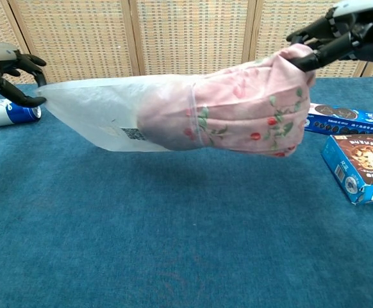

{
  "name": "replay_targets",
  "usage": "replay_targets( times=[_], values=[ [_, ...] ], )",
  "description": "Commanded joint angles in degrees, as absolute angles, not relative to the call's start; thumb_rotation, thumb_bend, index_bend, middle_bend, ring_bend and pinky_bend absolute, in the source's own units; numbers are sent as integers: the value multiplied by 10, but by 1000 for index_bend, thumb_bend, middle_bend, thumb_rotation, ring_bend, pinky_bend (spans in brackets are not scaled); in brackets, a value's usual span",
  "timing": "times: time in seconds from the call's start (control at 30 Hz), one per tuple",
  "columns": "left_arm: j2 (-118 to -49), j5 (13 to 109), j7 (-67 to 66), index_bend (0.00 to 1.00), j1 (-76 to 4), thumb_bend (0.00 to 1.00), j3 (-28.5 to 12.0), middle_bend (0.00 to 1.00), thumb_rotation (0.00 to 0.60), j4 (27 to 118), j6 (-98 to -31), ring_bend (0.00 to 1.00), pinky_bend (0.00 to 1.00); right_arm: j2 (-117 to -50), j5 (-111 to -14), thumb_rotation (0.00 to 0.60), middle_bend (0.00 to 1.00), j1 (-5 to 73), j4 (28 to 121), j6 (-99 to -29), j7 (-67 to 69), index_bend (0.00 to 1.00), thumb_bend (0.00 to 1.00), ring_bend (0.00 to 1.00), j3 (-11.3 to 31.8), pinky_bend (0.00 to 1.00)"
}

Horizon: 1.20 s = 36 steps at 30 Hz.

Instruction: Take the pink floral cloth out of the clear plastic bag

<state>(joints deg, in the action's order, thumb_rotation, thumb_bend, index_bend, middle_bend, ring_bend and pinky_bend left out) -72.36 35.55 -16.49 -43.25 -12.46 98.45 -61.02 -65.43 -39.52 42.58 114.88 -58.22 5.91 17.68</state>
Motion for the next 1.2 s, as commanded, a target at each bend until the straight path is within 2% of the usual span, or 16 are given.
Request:
replay_targets(
  times=[0.03,0.27,0.63,0.67,0.7,0.73,0.77,0.8,0.83,0.87,0.9,0.97,1.2],
  values=[
    [-711,359,-160,735,-423,580,-121,0,600,982,-609,0,0,-654,-403,600,0,416,1133,-575,65,787,779,0,169,0],
    [-675,368,-140,735,-394,582,-112,0,600,965,-601,0,0,-646,-412,600,0,398,1097,-560,80,787,779,0,165,0],
    [-643,391,-99,731,-354,582,-111,0,600,928,-599,0,0,-625,-425,600,0,380,1088,-555,79,788,780,0,167,0],
    [-643,394,-97,693,-352,582,-111,0,600,927,-600,0,0,-624,-427,600,0,379,1089,-555,78,772,779,0,167,0],
    [-643,395,-95,599,-350,582,-111,0,600,926,-600,0,0,-623,-428,600,0,378,1091,-556,77,723,762,0,167,0],
    [-642,395,-94,495,-348,581,-111,0,600,924,-600,0,0,-621,-431,600,0,376,1093,-558,76,657,699,0,167,0],
    [-641,396,-96,325,-346,551,-109,0,600,922,-599,0,0,-618,-437,600,0,374,1095,-563,69,501,529,0,165,0],
    [-639,394,-99,150,-345,472,-108,0,600,922,-598,0,0,-616,-444,600,0,372,1096,-568,62,303,297,0,162,0],
    [-637,393,-103,65,-344,407,-106,0,600,921,-596,0,0,-613,-451,600,0,371,1096,-571,53,188,159,0,159,0],
    [-634,391,-108,1,-344,299,-104,0,600,922,-592,0,0,-609,-460,600,0,370,1097,-576,41,61,33,0,155,0],
    [-630,392,-114,0,-343,235,-101,0,600,921,-591,0,0,-603,-471,600,0,368,1097,-580,26,5,0,0,149,0],
    [-629,402,-118,0,-339,197,-100,0,600,918,-602,0,0,-595,-486,600,0,365,1098,-593,3,0,0,0,141,0],
    [-618,471,-85,0,-291,164,-106,0,600,927,-698,0,0,-587,-616,600,0,317,1064,-703,-59,0,0,0,105,0]
  ],
)
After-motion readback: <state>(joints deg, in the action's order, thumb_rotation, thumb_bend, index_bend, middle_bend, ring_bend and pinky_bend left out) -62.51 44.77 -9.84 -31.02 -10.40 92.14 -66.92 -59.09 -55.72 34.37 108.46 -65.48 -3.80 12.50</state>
